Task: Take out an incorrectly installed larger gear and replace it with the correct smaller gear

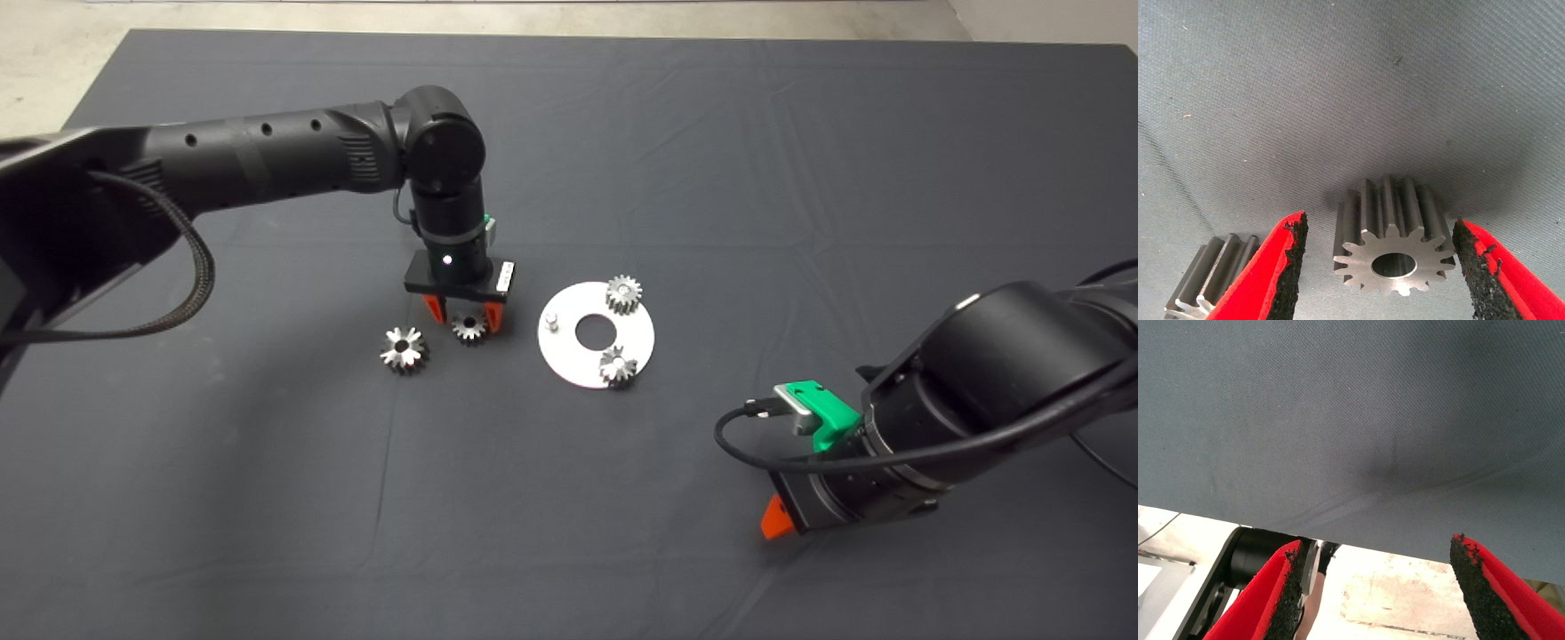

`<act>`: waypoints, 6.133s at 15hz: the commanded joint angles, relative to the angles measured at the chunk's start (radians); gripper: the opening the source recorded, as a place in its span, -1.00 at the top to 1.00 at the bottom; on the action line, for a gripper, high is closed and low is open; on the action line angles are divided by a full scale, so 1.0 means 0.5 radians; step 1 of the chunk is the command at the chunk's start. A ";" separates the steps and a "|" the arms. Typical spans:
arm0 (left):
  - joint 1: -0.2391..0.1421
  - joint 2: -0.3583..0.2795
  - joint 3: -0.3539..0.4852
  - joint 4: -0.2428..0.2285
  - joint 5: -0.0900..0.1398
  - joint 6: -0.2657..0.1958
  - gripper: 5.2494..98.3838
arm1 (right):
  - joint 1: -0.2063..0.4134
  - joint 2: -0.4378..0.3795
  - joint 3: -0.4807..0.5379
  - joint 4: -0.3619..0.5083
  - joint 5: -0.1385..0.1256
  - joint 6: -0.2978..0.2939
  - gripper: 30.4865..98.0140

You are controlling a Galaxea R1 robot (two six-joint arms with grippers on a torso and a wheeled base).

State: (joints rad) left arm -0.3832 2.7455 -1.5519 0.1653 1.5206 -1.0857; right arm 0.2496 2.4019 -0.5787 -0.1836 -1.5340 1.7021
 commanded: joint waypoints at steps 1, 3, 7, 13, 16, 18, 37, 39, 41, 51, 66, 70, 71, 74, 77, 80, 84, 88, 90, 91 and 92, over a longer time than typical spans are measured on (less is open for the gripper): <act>-0.048 0.002 -0.007 0.013 0.094 0.015 -0.07 | 0.047 -0.004 0.014 0.014 -0.248 -0.005 0.17; -0.047 0.002 -0.007 0.013 0.094 0.015 -0.06 | 0.047 -0.007 0.014 0.012 -0.248 -0.005 0.17; -0.050 0.002 -0.007 0.013 0.094 0.015 0.04 | 0.047 -0.004 0.008 0.011 -0.248 -0.005 0.17; -0.050 -0.001 -0.007 0.013 0.094 0.030 0.23 | 0.047 0.012 0.009 0.011 -0.248 -0.005 0.17; -0.050 -0.004 -0.003 0.010 0.097 0.033 0.23 | 0.047 0.012 0.011 0.014 -0.248 -0.005 0.17; -0.050 0.002 -0.003 0.010 0.094 0.030 0.25 | 0.047 0.009 0.011 0.014 -0.248 -0.005 0.17; -0.230 0.091 -0.111 -0.079 0.143 0.073 0.35 | 0.050 0.002 0.004 0.008 -0.248 -0.005 0.17; -0.231 0.061 -0.083 -0.129 0.138 0.064 0.35 | 0.050 0.009 0.004 0.008 -0.248 -0.005 0.17; -0.231 -0.015 0.067 -0.167 0.140 0.017 0.35 | 0.050 0.010 0.003 0.005 -0.248 -0.005 0.17; -0.301 -0.128 0.524 -0.236 0.134 -0.249 0.36 | 0.056 0.056 -0.080 0.005 -0.248 -0.063 0.17; -0.301 -0.060 0.561 -0.220 0.122 -0.390 0.36 | 0.132 0.013 -0.085 0.007 -0.248 -0.062 0.17; -0.301 -0.108 0.632 -0.220 0.122 -0.393 0.36 | 0.246 -0.172 -0.081 0.008 -0.248 -0.078 0.17; -0.301 -0.110 0.617 -0.223 0.125 -0.399 0.36 | 0.299 -0.236 -0.085 0.014 -0.248 -0.119 0.17; -0.301 -0.062 0.543 -0.205 0.125 -0.406 0.36 | 0.412 -0.420 -0.088 0.097 -0.248 -0.284 0.17; -0.301 0.017 0.472 -0.202 0.122 -0.403 0.36 | 0.443 -0.549 -0.091 0.137 -0.248 -0.397 0.17; -0.301 0.070 0.442 -0.202 0.122 -0.403 0.36 | 0.449 -0.565 -0.085 0.156 -0.248 -0.407 0.17; -0.301 0.194 0.346 -0.148 0.119 -0.396 0.37 | 0.458 -0.606 -0.068 0.159 -0.248 -0.410 0.17; -0.301 0.271 0.290 -0.119 0.119 -0.396 0.37 | 0.492 -0.672 -0.002 0.185 -0.248 -0.410 0.17; -0.301 0.275 0.276 -0.119 0.116 -0.399 0.37 | 0.501 -0.676 -0.002 0.186 -0.248 -0.410 0.17; -0.301 0.275 0.276 -0.119 0.116 -0.401 0.37 | 0.503 -0.674 -0.005 0.186 -0.248 -0.410 0.17; -0.301 0.275 0.279 -0.116 0.113 -0.403 0.37 | 0.501 -0.673 -0.005 0.186 -0.248 -0.410 0.17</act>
State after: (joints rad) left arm -0.5055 2.8738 -1.4042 0.1000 1.5198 -1.2830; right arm 0.4660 2.0836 -0.5983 -0.1328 -1.5332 1.5038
